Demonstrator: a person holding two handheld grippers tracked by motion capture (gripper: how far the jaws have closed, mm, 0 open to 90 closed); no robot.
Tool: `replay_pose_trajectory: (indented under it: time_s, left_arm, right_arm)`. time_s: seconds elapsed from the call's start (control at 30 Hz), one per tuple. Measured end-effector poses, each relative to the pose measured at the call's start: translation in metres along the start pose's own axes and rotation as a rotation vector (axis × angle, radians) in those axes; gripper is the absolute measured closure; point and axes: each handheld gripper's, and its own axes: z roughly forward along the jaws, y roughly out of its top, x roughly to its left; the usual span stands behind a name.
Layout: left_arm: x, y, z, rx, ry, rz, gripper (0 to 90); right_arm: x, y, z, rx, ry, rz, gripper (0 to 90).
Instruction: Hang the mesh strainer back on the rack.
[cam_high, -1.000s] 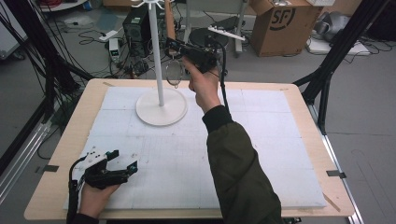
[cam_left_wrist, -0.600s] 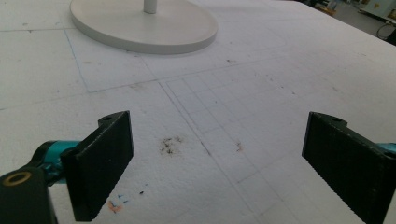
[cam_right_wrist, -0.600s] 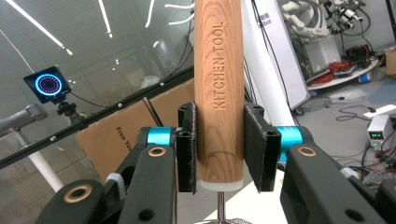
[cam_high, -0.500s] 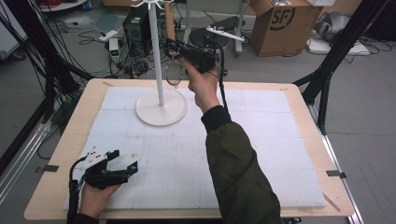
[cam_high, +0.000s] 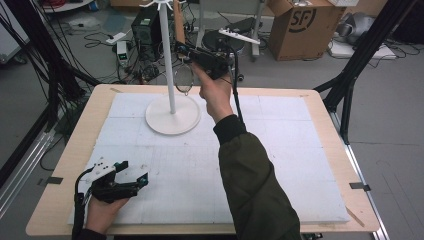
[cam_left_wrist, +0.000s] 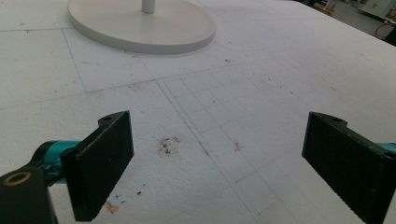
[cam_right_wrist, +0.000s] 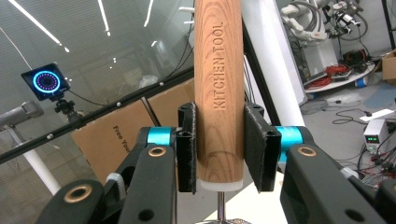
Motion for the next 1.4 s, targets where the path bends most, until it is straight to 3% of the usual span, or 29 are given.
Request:
replay_pose_trajectory:
  time_s: [0.13,0.33,0.7,1.4]
  left_arm:
    - [0.000,0.000,0.000,0.002,-0.001,0.004,9.4]
    - [0.000,0.000,0.000,0.001,-0.003,0.003,9.4]
    - [0.001,0.000,-0.001,0.000,-0.006,0.000,9.4]
    - [0.001,0.000,-0.002,0.002,-0.001,0.004,9.4]
  right_arm:
    - [0.002,-0.001,0.002,0.002,-0.025,-0.008,68.4]
    - [-0.005,-0.003,0.005,0.005,-0.056,0.005,68.4]
    - [-0.019,-0.005,0.017,-0.004,-0.018,0.061,68.4]
    - [-0.023,-0.007,0.020,0.022,-0.014,0.062,67.1]
